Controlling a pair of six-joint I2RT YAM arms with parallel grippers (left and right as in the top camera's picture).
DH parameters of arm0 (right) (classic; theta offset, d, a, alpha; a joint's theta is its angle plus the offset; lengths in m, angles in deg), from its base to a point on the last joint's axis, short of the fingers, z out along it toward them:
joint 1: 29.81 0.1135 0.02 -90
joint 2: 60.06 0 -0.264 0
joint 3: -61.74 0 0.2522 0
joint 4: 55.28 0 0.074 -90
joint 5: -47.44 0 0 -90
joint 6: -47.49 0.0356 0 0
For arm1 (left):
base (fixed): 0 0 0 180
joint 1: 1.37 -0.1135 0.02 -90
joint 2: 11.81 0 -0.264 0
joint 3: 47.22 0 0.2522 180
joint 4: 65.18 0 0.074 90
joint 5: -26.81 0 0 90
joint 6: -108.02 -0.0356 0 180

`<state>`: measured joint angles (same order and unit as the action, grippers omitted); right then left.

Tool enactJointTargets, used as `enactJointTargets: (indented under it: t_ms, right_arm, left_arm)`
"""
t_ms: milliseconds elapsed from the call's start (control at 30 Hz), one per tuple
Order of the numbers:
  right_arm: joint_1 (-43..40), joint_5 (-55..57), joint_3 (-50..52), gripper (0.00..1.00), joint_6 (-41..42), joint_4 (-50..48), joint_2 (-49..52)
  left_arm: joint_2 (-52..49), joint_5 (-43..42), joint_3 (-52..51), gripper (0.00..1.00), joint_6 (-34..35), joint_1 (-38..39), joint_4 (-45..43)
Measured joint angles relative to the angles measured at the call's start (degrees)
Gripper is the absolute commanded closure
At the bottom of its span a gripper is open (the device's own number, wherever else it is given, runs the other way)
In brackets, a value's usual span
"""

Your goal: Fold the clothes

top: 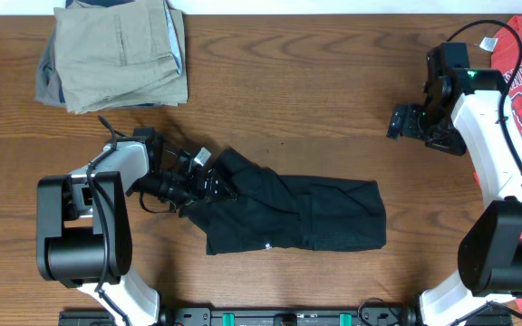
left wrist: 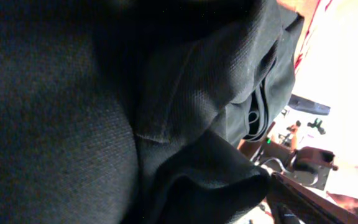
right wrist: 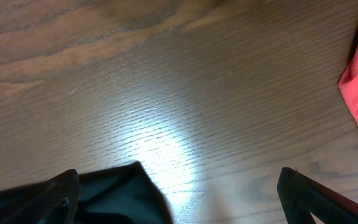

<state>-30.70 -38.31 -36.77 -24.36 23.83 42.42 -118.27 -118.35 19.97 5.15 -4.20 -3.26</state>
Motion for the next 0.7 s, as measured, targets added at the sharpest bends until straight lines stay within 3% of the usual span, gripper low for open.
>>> enactJointTargets:
  t_ms: [100, 200, 433, 500, 700]
  right_arm:
    - [0.0, 0.0, 0.0, 0.01, 0.0, 0.02, 0.0]
    - [0.0, -0.02, 0.0, 0.01, 0.0, 0.0, 0.0]
    - [0.0, -0.02, 0.0, 0.01, 0.0, 0.02, 0.0]
    - [0.0, 0.0, 0.0, 0.01, 0.0, 0.02, 0.0]
    - [0.0, -0.02, 0.0, 0.01, 0.0, 0.02, 0.0]
  left_arm:
    - [0.0, 0.0, -0.22, 0.16, 0.48, 0.0, -0.76]
    - [-0.02, 0.02, -0.28, 0.27, 1.11, 0.0, -0.94]
    - [-0.07, -0.02, -0.48, 0.71, 1.51, 0.07, -2.36]
    - [-0.07, 0.0, -0.55, 0.94, 1.55, 0.31, -2.82]
    - [-0.07, 2.84, -0.63, 0.94, 4.81, 0.63, -4.79]
